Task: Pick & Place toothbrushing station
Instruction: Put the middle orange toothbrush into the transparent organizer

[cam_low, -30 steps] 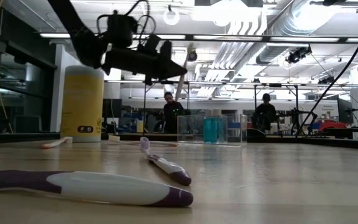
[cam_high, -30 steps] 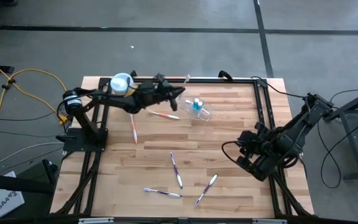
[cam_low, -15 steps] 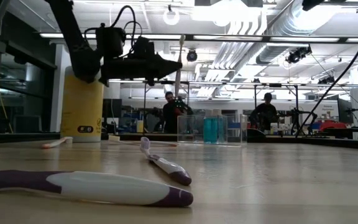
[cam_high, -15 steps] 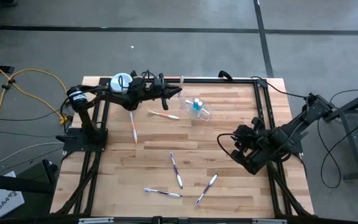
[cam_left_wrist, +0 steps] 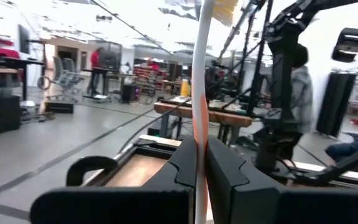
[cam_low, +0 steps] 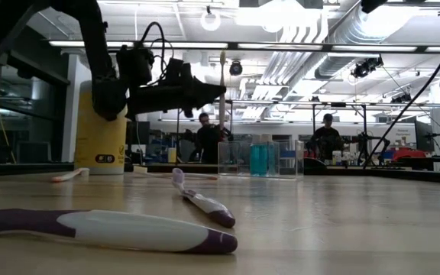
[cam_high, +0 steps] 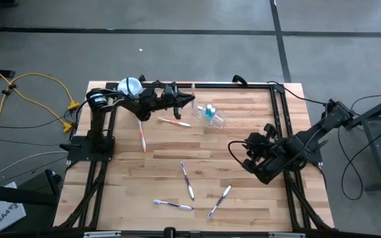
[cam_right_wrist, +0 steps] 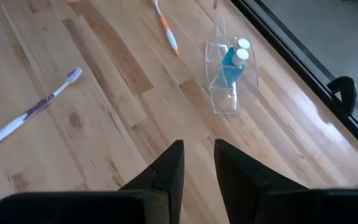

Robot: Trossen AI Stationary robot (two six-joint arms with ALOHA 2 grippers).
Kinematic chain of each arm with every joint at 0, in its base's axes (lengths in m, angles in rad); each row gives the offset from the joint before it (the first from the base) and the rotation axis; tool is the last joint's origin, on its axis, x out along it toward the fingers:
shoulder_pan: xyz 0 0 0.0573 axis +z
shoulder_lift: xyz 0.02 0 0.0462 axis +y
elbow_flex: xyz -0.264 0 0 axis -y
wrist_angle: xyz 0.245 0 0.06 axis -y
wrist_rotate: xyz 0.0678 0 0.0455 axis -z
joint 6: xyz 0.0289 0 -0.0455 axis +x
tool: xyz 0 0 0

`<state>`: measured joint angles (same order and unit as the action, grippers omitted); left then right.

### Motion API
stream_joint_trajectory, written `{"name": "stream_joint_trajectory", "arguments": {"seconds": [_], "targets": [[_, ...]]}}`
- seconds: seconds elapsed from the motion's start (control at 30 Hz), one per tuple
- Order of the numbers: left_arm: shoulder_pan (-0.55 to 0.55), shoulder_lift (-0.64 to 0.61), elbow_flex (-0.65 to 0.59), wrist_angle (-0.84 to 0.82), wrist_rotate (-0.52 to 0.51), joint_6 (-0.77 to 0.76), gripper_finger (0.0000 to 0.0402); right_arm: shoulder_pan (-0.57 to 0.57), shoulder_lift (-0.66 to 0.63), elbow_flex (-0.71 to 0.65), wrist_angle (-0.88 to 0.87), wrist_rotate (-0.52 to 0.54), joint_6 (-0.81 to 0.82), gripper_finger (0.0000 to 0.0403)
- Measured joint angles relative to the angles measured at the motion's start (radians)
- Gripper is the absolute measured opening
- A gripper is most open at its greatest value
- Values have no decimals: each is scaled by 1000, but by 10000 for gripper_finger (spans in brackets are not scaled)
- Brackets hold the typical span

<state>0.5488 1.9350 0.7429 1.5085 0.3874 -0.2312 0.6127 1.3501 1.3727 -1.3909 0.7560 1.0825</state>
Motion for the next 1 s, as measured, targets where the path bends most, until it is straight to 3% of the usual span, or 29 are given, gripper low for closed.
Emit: {"name": "stream_joint_trajectory", "arguments": {"seconds": [0.43, 0.6, 0.7, 1.0], "targets": [[17, 2, 22, -25, 0, 14, 4, -38, 0, 0, 231, 31, -242, 81], [16, 2, 98, -186, 49, -29, 4, -60, 0, 0, 319, 42, -345, 81], [12, 2, 128, -286, 51, -2, 4, -70, 0, 0, 324, 30, -354, 81], [27, 2, 130, -282, 42, 80, 4, -72, 0, 0, 323, 27, -369, 81]]}}
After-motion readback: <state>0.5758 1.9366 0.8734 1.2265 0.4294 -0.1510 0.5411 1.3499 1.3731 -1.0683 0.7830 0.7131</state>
